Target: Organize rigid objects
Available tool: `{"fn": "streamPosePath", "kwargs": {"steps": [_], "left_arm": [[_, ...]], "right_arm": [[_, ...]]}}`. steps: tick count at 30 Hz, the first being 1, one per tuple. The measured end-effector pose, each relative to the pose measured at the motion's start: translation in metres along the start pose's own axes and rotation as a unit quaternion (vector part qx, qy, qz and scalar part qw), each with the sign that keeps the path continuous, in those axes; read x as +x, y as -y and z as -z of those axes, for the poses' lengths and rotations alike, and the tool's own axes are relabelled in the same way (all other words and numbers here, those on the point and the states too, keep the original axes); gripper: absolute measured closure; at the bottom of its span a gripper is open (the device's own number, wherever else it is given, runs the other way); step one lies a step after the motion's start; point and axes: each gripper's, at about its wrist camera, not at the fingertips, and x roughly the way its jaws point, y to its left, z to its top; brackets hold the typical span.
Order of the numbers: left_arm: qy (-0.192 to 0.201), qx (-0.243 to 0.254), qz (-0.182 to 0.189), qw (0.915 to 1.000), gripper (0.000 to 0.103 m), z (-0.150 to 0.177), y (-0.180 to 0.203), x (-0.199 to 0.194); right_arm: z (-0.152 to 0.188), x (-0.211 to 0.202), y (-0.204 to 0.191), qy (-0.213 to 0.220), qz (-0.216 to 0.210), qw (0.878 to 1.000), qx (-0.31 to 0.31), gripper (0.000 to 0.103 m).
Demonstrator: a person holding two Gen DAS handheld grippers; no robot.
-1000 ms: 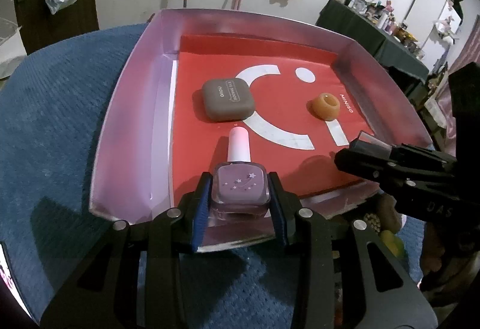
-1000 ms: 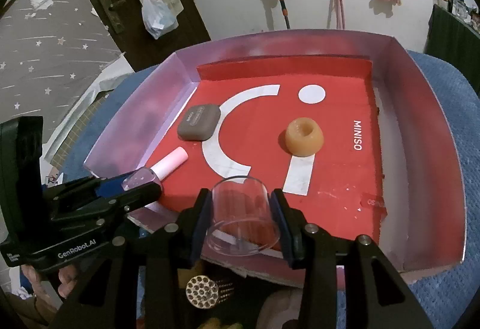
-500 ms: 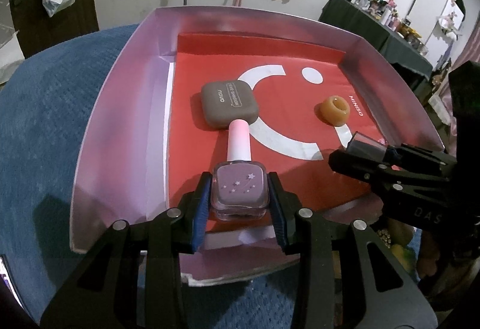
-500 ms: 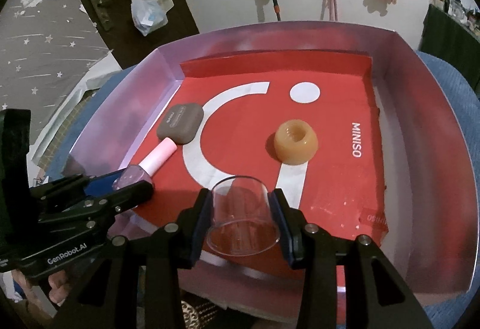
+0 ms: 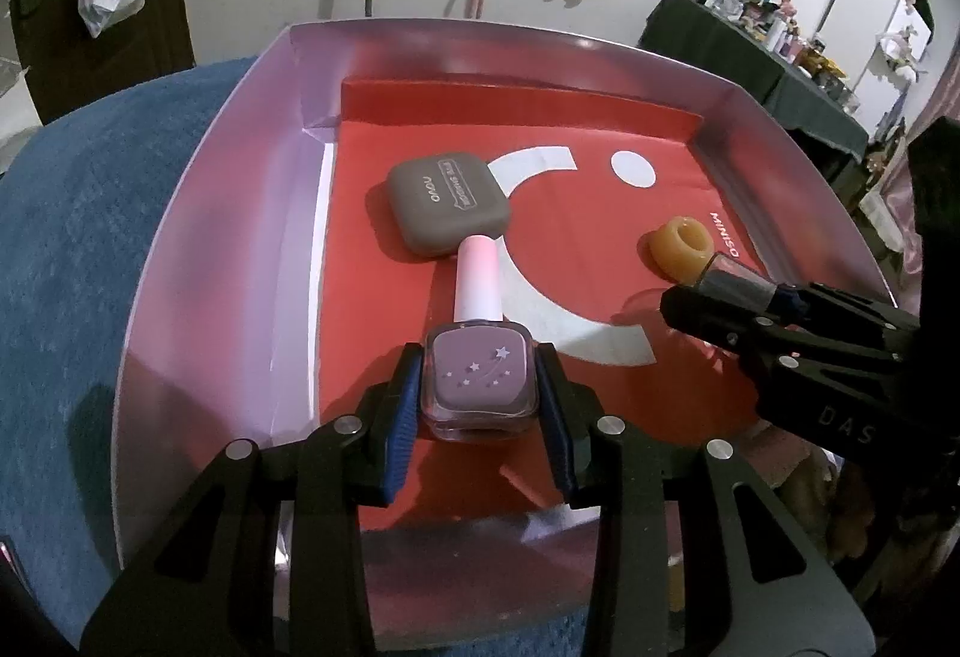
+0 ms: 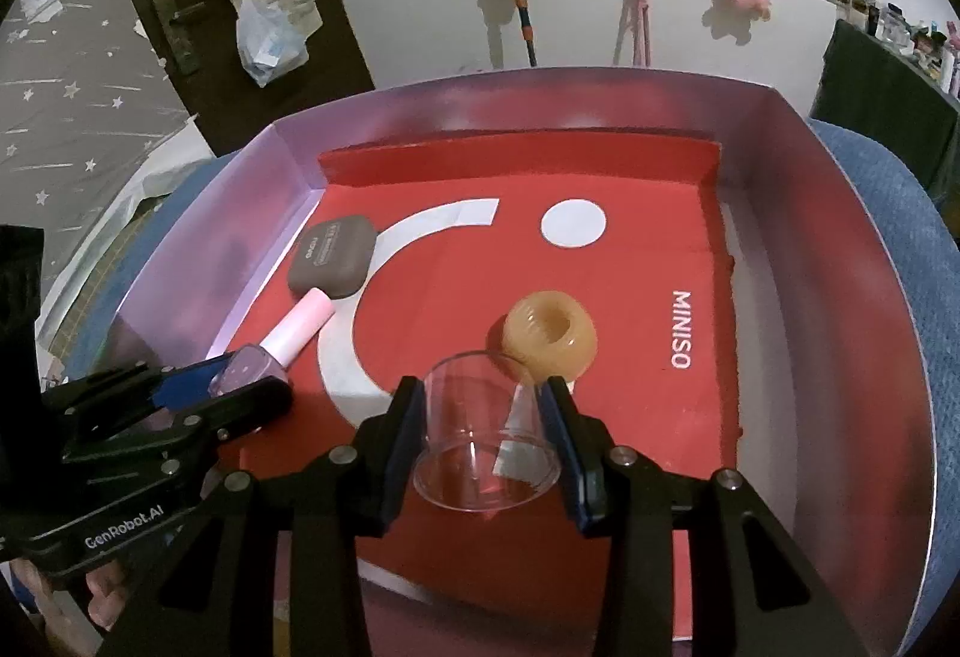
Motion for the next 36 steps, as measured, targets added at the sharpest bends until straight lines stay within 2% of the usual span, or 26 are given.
{"fn": "streamPosePath", "kwargs": {"steps": [5, 14, 20, 26, 33, 36], "left_arm": [[0.005, 0.002, -0.012, 0.9999, 0.069, -0.005, -0.001, 0.005], [0.011, 0.009, -0.003, 0.9999, 0.069, -0.005, -0.004, 0.007], [-0.001, 0.014, 0.008, 0.9999, 0.069, -0.006, -0.005, 0.006], [-0.002, 0.014, 0.001, 0.9999, 0.069, -0.005, -0.002, 0.006], [-0.006, -0.025, 0.003, 0.9997, 0.069, -0.009, -0.006, 0.008], [-0.001, -0.019, -0.011, 0.9998, 0.069, -0.008, -0.002, 0.009]], "right_arm": [[-0.005, 0.003, 0.002, 0.004, 0.016, 1.0, -0.001, 0.059], [-0.012, 0.01, -0.001, -0.011, 0.038, 0.999, 0.008, 0.059], [-0.015, 0.012, -0.004, -0.015, 0.058, 0.998, 0.017, 0.059], [-0.015, 0.013, -0.001, -0.017, 0.051, 0.998, 0.03, 0.059], [-0.016, 0.013, 0.002, -0.021, 0.039, 0.999, 0.009, 0.059], [-0.014, 0.012, 0.0, -0.018, 0.039, 0.999, -0.003, 0.06]]}}
